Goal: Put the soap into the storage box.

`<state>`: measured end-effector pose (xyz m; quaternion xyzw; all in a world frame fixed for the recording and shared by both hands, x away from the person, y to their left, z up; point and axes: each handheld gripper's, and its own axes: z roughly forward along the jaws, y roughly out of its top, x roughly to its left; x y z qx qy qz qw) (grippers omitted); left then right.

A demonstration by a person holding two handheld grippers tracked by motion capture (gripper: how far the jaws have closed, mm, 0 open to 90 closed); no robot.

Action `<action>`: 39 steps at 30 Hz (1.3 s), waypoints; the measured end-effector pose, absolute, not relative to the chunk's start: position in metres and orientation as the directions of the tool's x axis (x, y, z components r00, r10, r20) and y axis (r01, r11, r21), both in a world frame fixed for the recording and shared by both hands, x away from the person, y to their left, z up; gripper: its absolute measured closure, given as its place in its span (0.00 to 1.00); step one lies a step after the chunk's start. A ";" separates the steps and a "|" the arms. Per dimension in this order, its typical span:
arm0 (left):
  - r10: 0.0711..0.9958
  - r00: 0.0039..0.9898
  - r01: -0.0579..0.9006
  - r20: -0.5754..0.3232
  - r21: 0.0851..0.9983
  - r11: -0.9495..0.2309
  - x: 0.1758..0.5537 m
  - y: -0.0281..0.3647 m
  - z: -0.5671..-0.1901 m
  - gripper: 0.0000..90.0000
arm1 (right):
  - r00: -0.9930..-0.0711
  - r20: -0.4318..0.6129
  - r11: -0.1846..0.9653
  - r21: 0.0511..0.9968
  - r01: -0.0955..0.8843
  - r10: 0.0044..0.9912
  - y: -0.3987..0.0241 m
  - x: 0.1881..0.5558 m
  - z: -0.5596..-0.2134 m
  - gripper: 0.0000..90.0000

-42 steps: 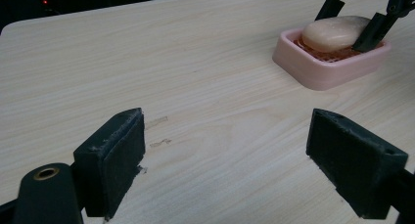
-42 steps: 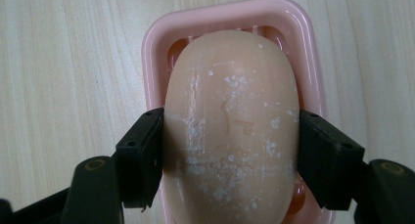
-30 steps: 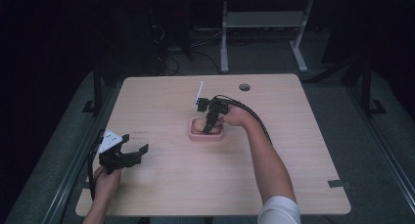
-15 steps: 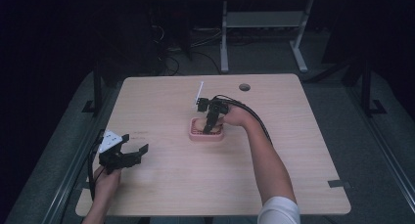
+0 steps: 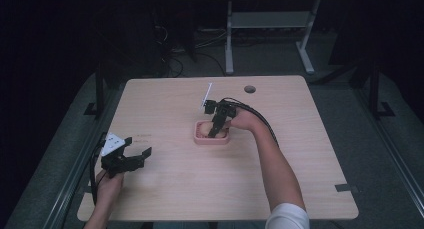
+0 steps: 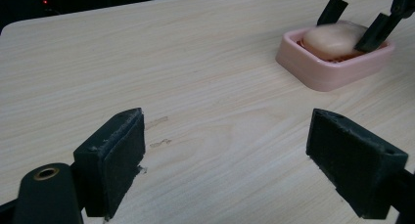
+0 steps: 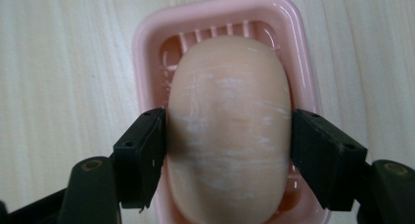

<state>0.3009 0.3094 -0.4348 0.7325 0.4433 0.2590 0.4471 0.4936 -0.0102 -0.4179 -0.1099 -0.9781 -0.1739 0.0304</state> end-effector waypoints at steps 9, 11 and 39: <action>0.879 0.476 0.416 -0.016 0.885 -0.209 0.301 0.308 -0.435 0.16 | -0.972 0.090 0.903 0.360 0.233 0.215 -0.019 0.489 -0.407 0.34; 0.880 0.475 0.415 -0.015 0.885 -0.209 0.301 0.308 -0.435 0.16 | -0.969 0.100 0.897 0.367 0.248 0.227 -0.023 0.488 -0.407 0.33; 0.879 0.476 0.420 -0.011 0.882 -0.217 0.301 0.307 -0.436 0.16 | -0.953 0.073 0.856 0.424 0.296 0.294 -0.072 0.466 -0.396 0.29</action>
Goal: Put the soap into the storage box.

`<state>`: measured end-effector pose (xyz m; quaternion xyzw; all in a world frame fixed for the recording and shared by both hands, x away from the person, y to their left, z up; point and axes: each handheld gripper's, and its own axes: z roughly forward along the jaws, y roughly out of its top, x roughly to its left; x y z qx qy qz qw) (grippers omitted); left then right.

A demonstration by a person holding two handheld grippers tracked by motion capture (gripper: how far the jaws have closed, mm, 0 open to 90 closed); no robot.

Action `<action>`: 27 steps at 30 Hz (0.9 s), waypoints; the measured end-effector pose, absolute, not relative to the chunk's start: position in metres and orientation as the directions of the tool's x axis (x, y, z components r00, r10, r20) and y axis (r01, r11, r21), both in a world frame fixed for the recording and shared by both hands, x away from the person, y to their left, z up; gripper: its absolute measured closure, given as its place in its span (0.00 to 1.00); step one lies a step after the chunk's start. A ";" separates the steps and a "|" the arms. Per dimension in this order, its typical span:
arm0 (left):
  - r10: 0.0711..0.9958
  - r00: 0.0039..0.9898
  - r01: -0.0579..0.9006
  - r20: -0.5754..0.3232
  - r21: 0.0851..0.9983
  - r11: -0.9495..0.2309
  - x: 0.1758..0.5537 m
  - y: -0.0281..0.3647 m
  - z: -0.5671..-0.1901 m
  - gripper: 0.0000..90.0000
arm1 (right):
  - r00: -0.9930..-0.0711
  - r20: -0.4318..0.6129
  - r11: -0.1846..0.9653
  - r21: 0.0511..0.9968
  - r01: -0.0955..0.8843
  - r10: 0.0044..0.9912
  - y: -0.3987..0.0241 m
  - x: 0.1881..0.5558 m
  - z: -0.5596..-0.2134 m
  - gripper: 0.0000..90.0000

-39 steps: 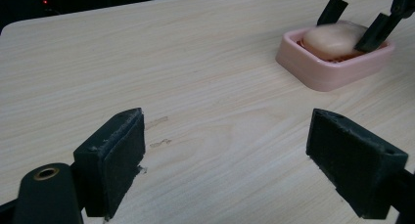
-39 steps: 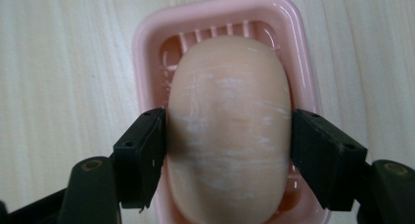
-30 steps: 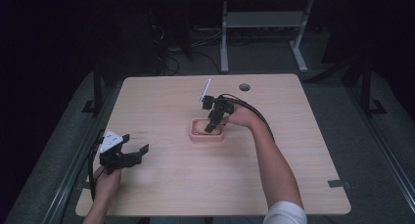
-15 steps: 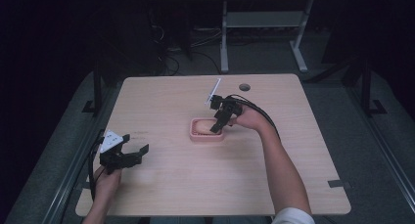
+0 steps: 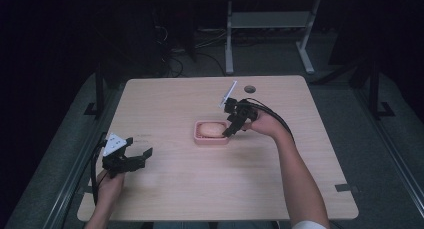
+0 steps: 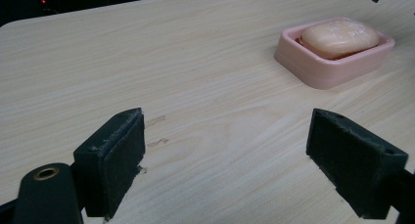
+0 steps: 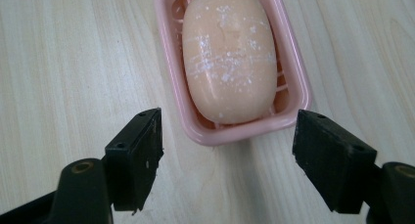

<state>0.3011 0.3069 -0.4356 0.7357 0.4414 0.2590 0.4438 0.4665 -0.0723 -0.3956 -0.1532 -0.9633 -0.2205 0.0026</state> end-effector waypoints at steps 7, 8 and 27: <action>0.880 0.475 0.420 -0.012 0.882 -0.215 0.301 0.307 -0.436 0.16 | -0.948 0.079 0.858 0.408 0.313 0.308 -0.081 0.463 -0.399 0.29; 0.880 0.475 0.421 -0.012 0.881 -0.215 0.301 0.307 -0.436 0.16 | -0.946 0.076 0.861 0.397 0.319 0.316 -0.082 0.461 -0.399 0.29; 0.877 0.480 0.420 -0.008 0.880 -0.221 0.300 0.306 -0.436 0.16 | -0.935 0.079 0.836 0.426 0.345 0.346 -0.106 0.443 -0.404 0.28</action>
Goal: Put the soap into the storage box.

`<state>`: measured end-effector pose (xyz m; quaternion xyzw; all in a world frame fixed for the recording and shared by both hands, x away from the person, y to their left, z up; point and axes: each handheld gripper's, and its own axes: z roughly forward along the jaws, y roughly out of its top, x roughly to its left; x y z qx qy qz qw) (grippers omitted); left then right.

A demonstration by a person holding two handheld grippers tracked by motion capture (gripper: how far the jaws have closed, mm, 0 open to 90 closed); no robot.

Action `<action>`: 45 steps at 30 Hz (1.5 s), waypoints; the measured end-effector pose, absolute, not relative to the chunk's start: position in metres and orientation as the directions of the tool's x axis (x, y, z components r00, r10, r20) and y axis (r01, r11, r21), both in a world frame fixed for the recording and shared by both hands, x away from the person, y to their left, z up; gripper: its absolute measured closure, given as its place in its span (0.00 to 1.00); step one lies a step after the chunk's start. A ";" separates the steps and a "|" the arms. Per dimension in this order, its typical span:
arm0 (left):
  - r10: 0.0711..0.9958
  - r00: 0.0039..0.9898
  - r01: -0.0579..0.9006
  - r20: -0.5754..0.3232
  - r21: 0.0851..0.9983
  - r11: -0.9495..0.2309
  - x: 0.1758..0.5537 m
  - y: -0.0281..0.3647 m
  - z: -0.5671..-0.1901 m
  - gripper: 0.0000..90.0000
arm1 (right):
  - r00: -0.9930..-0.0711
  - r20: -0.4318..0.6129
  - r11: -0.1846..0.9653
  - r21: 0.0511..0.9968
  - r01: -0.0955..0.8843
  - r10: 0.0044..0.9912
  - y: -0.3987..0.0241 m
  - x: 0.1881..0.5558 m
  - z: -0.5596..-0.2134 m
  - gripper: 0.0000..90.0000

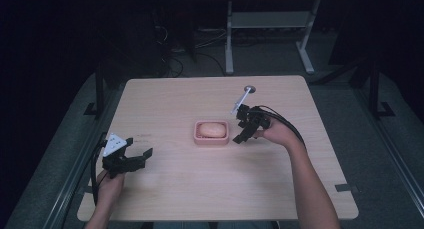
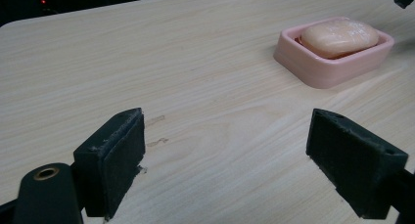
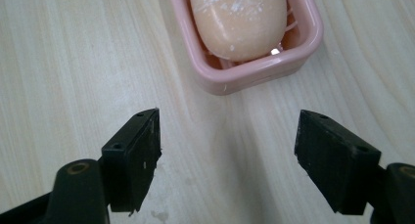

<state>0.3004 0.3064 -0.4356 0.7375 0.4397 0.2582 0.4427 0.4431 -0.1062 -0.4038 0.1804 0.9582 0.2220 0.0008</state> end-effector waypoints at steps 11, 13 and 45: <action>0.878 0.478 0.425 -0.010 0.878 -0.221 0.300 0.306 -0.436 0.16 | -0.929 0.079 0.826 0.435 0.358 0.361 -0.122 0.428 -0.406 0.28; 0.879 0.477 0.425 -0.008 0.878 -0.222 0.300 0.306 -0.436 0.16 | -0.927 0.079 0.823 0.438 0.363 0.367 -0.125 0.427 -0.408 0.28; 0.860 0.511 0.425 0.003 0.869 -0.255 0.297 0.302 -0.438 0.16 | -0.889 0.083 0.757 0.491 0.430 0.451 -0.181 0.363 -0.433 0.27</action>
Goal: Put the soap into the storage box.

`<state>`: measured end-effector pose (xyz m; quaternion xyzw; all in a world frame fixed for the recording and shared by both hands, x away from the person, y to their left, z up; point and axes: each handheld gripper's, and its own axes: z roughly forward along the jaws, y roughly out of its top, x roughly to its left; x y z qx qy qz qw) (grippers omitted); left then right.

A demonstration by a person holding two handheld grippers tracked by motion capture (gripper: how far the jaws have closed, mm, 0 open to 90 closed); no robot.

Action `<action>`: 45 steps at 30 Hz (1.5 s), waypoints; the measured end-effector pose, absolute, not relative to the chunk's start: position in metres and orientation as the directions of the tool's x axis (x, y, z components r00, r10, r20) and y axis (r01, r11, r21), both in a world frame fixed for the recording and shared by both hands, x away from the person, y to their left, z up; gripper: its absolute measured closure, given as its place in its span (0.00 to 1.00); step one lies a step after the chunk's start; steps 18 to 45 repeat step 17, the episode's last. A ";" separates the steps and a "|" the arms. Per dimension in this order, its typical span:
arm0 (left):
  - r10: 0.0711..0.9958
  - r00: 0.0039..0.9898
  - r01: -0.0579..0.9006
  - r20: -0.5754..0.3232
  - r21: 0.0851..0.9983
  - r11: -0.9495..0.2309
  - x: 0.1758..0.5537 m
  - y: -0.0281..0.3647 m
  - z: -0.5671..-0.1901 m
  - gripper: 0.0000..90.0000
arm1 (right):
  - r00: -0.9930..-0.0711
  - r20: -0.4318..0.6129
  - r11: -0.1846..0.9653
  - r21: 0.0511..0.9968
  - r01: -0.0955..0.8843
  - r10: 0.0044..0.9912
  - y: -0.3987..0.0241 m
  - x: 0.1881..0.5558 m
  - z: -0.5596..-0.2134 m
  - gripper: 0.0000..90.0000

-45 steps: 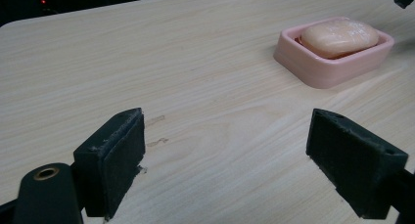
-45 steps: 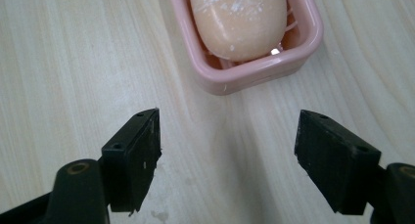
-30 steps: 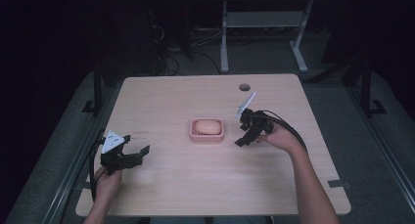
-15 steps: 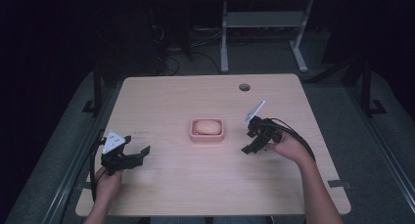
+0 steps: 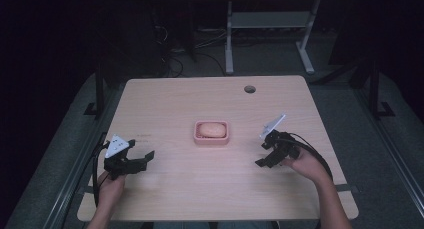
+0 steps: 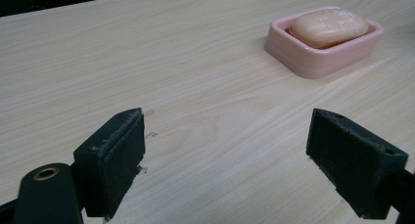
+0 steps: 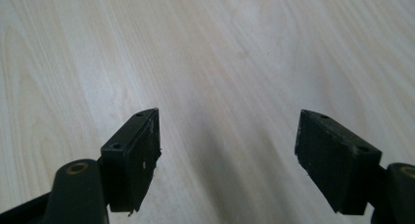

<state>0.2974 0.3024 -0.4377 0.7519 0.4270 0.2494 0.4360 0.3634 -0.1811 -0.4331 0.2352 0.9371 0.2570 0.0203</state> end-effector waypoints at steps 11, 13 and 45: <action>0.838 0.546 0.420 0.010 0.862 -0.284 0.297 0.297 -0.438 0.16 | -0.858 0.077 0.708 0.530 0.467 0.508 -0.198 0.332 -0.444 0.27; 0.833 0.553 0.418 0.015 0.860 -0.293 0.296 0.297 -0.438 0.16 | -0.842 0.067 0.681 0.555 0.477 0.535 -0.202 0.320 -0.446 0.25; 0.821 0.570 0.397 0.032 0.864 -0.309 0.295 0.295 -0.437 0.16 | -0.823 0.050 0.650 0.587 0.483 0.566 -0.205 0.305 -0.448 0.25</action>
